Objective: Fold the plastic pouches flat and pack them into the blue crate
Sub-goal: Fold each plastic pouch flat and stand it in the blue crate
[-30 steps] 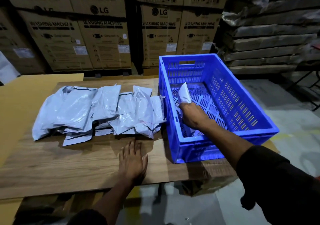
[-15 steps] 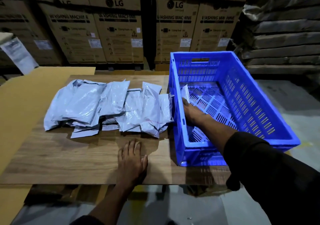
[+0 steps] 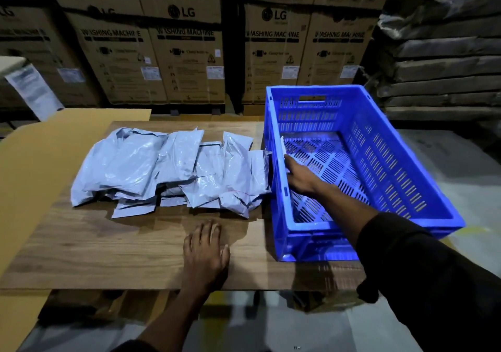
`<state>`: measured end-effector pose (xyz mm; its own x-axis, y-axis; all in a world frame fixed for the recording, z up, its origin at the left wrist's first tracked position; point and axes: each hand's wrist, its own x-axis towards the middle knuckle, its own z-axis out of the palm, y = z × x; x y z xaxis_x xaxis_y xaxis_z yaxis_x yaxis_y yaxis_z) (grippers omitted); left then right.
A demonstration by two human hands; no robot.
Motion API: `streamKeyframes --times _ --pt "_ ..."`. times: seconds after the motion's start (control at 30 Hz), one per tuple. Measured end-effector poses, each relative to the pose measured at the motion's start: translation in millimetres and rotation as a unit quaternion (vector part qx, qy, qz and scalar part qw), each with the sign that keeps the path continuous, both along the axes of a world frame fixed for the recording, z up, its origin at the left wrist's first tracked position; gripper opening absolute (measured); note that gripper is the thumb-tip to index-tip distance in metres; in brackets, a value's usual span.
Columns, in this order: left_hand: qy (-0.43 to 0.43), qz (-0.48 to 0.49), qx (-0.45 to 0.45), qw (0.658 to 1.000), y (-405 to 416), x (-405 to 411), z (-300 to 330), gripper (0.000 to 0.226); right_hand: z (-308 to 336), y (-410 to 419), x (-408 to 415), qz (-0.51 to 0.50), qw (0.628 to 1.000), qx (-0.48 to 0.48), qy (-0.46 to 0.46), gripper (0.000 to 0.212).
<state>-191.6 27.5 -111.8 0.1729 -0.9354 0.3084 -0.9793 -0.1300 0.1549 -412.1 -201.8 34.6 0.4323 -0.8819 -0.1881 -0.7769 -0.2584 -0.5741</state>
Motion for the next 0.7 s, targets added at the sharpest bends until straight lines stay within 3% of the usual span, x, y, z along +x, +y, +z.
streamKeyframes --times 0.07,0.17,0.3,0.7 --pt "0.005 0.0 -0.002 1.0 -1.0 1.1 -1.5 0.052 -0.4 -2.1 -0.4 -0.025 0.999 0.027 -0.02 0.044" --pt "0.008 0.0 0.003 1.0 -2.1 1.8 -3.0 0.052 -7.4 -10.9 -3.5 -0.06 0.997 0.015 -0.049 0.04" --pt "0.013 -0.003 0.012 1.0 -0.5 1.7 -1.4 0.054 -6.5 -15.5 -4.1 -0.082 0.995 -0.001 -0.058 0.048" --pt "0.024 0.025 0.073 0.997 -2.6 -2.7 10.2 0.059 -48.4 -54.3 -2.8 0.004 0.999 0.024 -0.044 0.072"
